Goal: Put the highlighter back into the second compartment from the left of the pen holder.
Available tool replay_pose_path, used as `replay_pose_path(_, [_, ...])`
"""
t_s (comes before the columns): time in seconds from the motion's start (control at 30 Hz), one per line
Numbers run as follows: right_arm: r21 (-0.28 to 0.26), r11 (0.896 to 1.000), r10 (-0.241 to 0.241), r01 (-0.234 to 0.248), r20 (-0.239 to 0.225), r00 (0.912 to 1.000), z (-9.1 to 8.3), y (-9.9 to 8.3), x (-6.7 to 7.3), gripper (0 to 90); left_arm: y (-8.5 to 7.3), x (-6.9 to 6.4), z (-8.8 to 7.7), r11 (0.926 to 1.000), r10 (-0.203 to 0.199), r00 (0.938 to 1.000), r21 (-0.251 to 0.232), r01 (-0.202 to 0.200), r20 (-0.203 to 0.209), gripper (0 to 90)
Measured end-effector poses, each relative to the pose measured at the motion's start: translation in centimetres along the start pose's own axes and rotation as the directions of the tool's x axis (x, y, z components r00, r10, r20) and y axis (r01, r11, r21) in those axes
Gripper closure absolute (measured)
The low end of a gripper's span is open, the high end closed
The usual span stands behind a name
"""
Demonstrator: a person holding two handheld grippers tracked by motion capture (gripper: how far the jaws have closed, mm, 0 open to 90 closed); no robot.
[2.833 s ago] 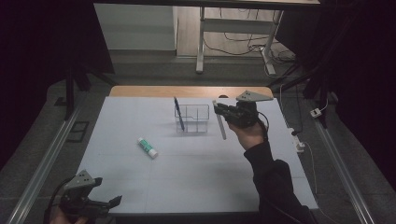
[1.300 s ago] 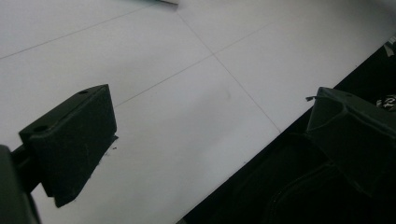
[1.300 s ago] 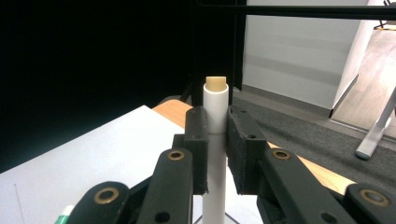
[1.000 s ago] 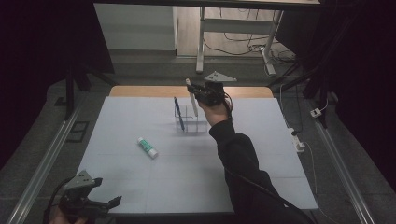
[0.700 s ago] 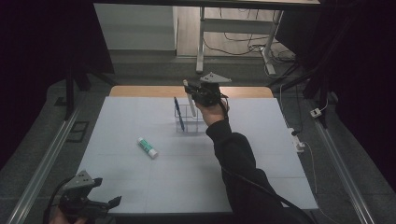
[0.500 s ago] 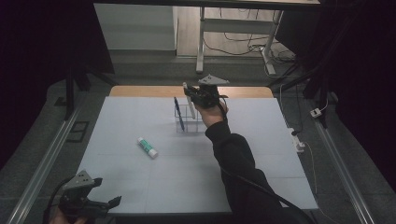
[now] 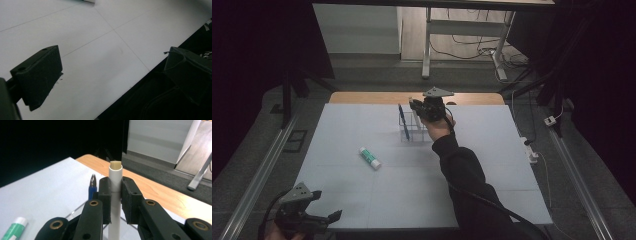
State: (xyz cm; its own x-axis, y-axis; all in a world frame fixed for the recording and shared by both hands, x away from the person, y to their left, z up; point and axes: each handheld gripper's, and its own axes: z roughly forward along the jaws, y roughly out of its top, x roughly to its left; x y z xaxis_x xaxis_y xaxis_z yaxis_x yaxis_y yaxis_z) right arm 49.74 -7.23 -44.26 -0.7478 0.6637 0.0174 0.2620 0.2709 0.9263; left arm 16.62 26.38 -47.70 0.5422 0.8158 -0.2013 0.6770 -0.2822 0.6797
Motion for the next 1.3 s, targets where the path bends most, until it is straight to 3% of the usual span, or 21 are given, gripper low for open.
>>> replay_pose_path(0.17, [0.044,0.999,-0.023,0.022,0.028,0.9994,0.2,-0.8,0.2,77.5,0.0,0.0,0.0,1.0,0.001,1.0,-0.002,-0.001,0.0,1.4])
replay_pose_path(0.27, [0.059,0.998,-0.013,0.012,0.022,0.9997,0.4,-1.1,0.1,76.8,0.0,0.0,0.0,1.0,0.001,1.0,-0.002,-0.001,-0.001,1.4])
replay_pose_path(0.4, [0.049,0.999,0.014,-0.015,0.011,0.9998,0.1,-0.9,0.0,68.7,0.0,0.0,0.0,1.0,0.001,1.0,-0.001,-0.001,-0.002,1.4])
replay_pose_path(0.57, [0.05,0.999,0.01,-0.01,-0.004,0.9999,-0.5,-0.3,0.2,60.3,0.0,0.0,0.0,1.0,0.003,1.0,0.002,-0.003,-0.004,1.4])
replay_pose_path(0.83, [0.069,0.998,0.008,-0.008,-0.009,0.9999,-2.2,0.4,0.5,46.5,0.0,0.0,0.0,1.0,0.001,1.0,0.002,-0.001,-0.004,1.4])
replay_pose_path(1.2, [0.1,0.995,0.034,-0.028,-0.059,0.9977,-5.0,0.7,1.0,31.2,0.1,0.0,0.1,1.0,0.001,1.0,0.005,-0.001,-0.005,1.3])
replay_pose_path(1.3, [0.107,0.994,0.022,-0.015,-0.072,0.9972,-5.9,0.5,1.3,28.4,0.1,0.0,0.1,1.0,0.0,1.0,0.005,0.0,-0.004,1.3])
